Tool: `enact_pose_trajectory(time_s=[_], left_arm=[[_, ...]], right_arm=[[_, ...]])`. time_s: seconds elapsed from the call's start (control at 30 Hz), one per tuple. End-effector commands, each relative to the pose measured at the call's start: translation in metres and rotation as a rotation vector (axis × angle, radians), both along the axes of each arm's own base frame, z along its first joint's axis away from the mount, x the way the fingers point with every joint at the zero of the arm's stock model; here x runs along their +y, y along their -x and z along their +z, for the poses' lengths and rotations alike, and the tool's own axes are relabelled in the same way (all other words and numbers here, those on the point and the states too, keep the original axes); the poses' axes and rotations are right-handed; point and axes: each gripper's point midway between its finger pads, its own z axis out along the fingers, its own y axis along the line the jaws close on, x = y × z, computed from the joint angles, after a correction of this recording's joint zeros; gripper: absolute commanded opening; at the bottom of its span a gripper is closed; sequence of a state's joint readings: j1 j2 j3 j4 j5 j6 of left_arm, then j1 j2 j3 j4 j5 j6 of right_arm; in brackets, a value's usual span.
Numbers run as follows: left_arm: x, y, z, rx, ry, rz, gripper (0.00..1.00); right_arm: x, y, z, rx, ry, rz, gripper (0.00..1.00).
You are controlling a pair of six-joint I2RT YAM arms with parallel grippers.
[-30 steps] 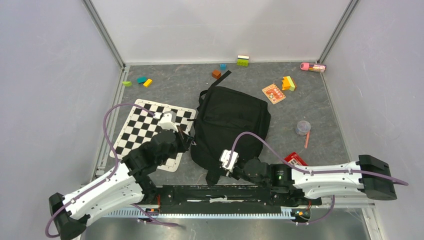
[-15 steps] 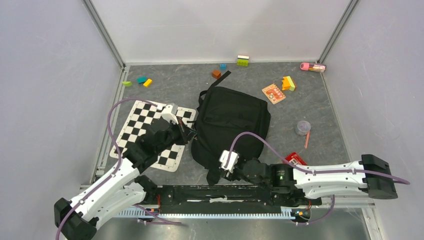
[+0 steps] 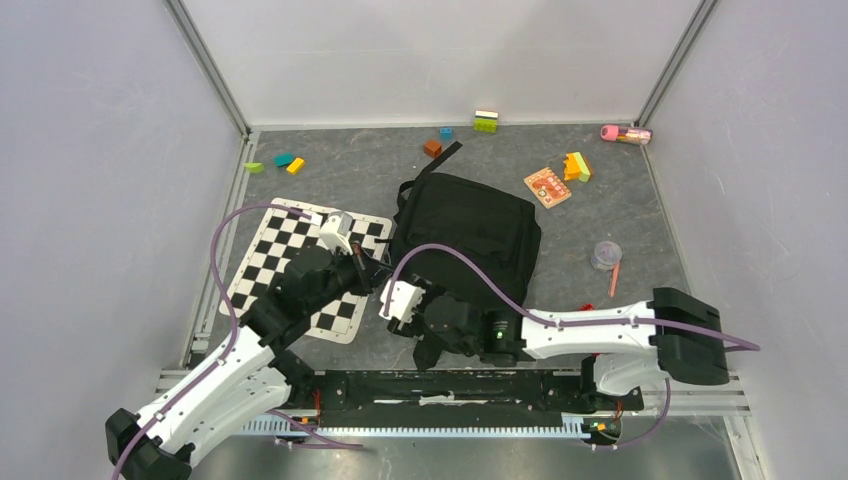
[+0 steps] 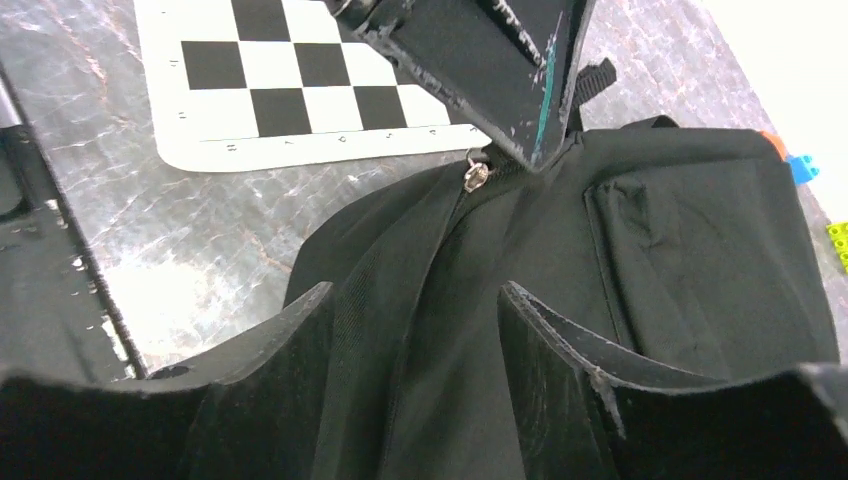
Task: Pack the student bag
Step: Zip the student bag at the center of the board.
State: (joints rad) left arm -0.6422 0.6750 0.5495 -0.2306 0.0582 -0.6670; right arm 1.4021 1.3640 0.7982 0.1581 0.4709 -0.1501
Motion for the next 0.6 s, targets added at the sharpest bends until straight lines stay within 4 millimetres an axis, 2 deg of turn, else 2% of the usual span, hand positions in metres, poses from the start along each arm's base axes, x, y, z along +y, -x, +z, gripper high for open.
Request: enact_pose_trajectory(time_s=[0.0, 0.07, 0.17, 0.2, 0.3, 0.43, 0.57], left_arm=[[-0.007, -0.006, 0.034, -0.089, 0.097, -0.003, 0.02], [-0.007, -0.007, 0.035, -0.093, 0.095, -0.003, 0.02], [-0.004, -0.009, 0.033, -0.096, 0.080, 0.013, 0.02], [-0.002, -0.012, 0.034, -0.097, 0.072, 0.028, 0.02], [0.004, -0.023, 0.034, -0.087, 0.041, 0.091, 0.02], [-0.006, -0.033, 0.040, -0.083, 0.042, 0.079, 0.02], [-0.001, -0.048, 0.037, -0.075, 0.029, 0.140, 0.02]], right_arm=[[0.023, -0.014, 0.020, -0.051, -0.041, 0.021, 0.54], [0.025, -0.015, 0.016, -0.048, -0.030, 0.024, 0.41], [0.023, -0.012, 0.010, -0.032, -0.014, 0.032, 0.08], [0.021, -0.010, 0.010, -0.024, -0.015, 0.039, 0.00], [0.016, 0.002, 0.007, 0.008, -0.023, 0.096, 0.00], [0.005, 0.019, 0.001, 0.062, -0.030, 0.137, 0.00], [-0.007, 0.033, 0.000, 0.103, -0.055, 0.153, 0.00]])
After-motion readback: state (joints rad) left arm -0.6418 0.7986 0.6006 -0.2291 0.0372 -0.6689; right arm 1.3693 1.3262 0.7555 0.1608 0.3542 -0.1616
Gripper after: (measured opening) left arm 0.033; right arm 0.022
